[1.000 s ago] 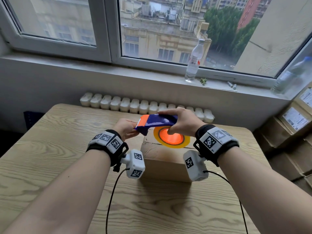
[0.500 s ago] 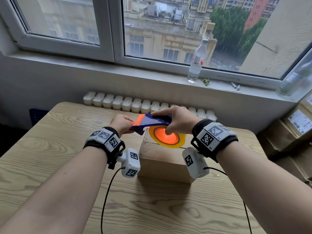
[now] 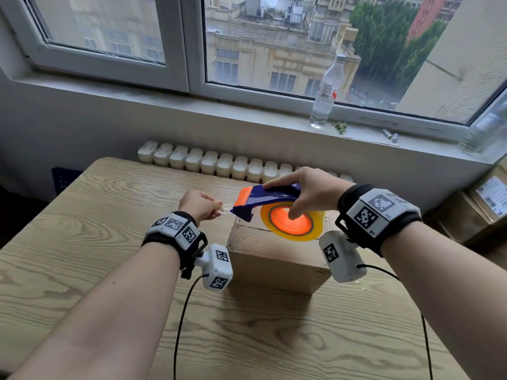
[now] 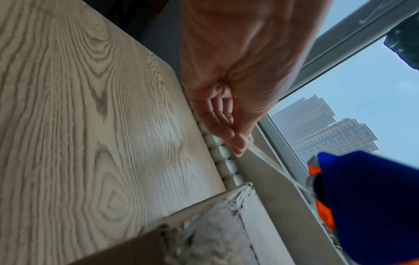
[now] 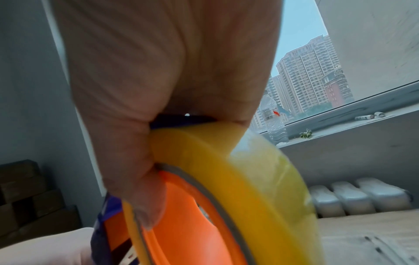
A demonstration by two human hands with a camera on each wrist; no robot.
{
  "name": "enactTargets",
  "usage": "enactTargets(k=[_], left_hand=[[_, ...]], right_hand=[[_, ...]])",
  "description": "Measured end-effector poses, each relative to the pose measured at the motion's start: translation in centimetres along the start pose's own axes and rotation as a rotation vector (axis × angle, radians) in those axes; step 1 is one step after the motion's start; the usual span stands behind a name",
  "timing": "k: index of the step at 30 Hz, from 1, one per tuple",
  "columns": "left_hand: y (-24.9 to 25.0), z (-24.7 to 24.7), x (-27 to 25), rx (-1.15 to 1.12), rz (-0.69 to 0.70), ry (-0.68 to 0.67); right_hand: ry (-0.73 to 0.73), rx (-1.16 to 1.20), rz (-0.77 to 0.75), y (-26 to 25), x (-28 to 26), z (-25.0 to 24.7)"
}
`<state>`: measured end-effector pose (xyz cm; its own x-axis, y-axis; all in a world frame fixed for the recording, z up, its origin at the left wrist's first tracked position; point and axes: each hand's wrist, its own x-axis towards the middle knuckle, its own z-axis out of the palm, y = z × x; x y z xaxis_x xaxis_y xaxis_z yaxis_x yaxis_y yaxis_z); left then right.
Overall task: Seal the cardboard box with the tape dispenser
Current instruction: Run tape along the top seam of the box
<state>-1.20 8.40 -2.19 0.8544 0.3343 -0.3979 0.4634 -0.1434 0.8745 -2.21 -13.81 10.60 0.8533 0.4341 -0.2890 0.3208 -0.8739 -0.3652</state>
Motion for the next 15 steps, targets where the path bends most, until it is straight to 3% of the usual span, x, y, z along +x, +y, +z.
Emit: enactTargets(k=[4, 15], left_hand=[[-1.7, 0.0, 0.3, 0.025, 0.003, 0.038], [-3.1, 0.9, -0.4, 0.071, -0.023, -0.077]], right_hand=[[-0.028, -0.029, 0.005, 0.2, 0.1, 0.6], [-0.069, -0.103, 0.003, -0.1, 0.8, 1.1]])
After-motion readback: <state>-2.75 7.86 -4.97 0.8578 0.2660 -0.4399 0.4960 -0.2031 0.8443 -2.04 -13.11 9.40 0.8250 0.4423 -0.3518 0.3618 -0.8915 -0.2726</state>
